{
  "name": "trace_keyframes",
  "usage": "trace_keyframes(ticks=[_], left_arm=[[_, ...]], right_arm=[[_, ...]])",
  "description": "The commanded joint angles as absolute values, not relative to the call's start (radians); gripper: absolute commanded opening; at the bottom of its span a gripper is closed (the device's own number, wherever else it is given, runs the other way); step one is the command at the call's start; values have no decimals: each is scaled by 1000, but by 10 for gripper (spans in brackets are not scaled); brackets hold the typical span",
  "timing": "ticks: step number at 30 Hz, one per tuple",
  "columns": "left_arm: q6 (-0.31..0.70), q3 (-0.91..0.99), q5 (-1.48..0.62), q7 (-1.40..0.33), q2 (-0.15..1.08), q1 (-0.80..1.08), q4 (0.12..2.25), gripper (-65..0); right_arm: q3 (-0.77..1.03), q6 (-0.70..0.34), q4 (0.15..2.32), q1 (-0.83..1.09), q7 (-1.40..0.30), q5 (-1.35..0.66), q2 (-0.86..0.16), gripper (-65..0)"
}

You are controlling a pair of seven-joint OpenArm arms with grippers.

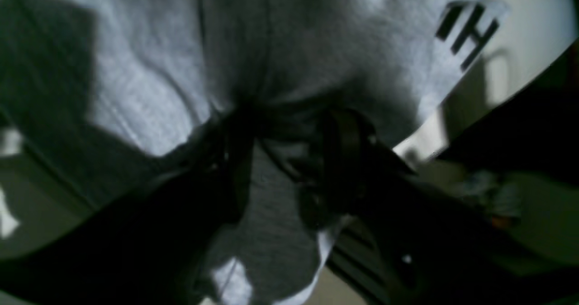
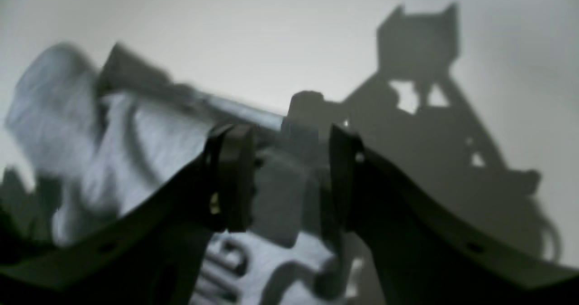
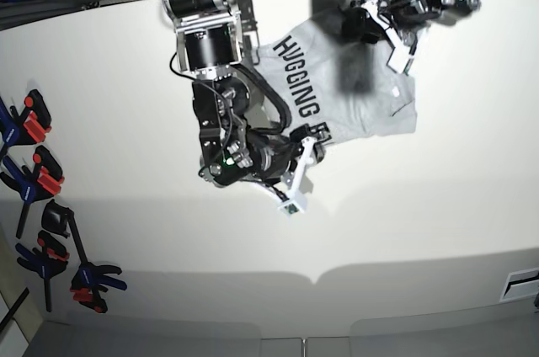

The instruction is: Fold the T-shirt properly

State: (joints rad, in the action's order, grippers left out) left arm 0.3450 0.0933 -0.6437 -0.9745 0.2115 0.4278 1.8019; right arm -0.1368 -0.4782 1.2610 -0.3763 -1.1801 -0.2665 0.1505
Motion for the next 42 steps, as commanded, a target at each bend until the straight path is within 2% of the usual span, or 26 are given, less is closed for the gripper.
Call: trace_keyframes(ticks=[1,6,9,16,21,31,35,42], left_arm=[[333,98,-567,-981,232,411,1802,-411],[282,98,-365,-978,331,358,1799,-411],[189,98,-259,-918,393,324,1799,-411],[65,98,-155,-765,463,266,1794,-411],[63,96,-104,-634,463,264,1750,-411],[64,96,-105,-605,440,151,1488,-411],[72,96,-105,-558,414,100,1483,-411],[136,96,-105,-440,347,36,1482,-411]], right_arm=[[-138,-491,1276,-401,-1179,-280,157,-394],[-138,-490,1276,-395,-1212,-254,157,-394],[-138,-490,1277,-397,-1211,-255,157,-394],[-138,-490,1280,-396,-1211,-267,157,-394],[-138,-490,1322,-396,-1213,-266,157,-394],[-133,-485,1555,-396,-1239,-266,157,-394],[-105,-478,1633,-396,-1243,-266,157,-394],[22,-479,1642,-395,-1251,-296,151,-394]])
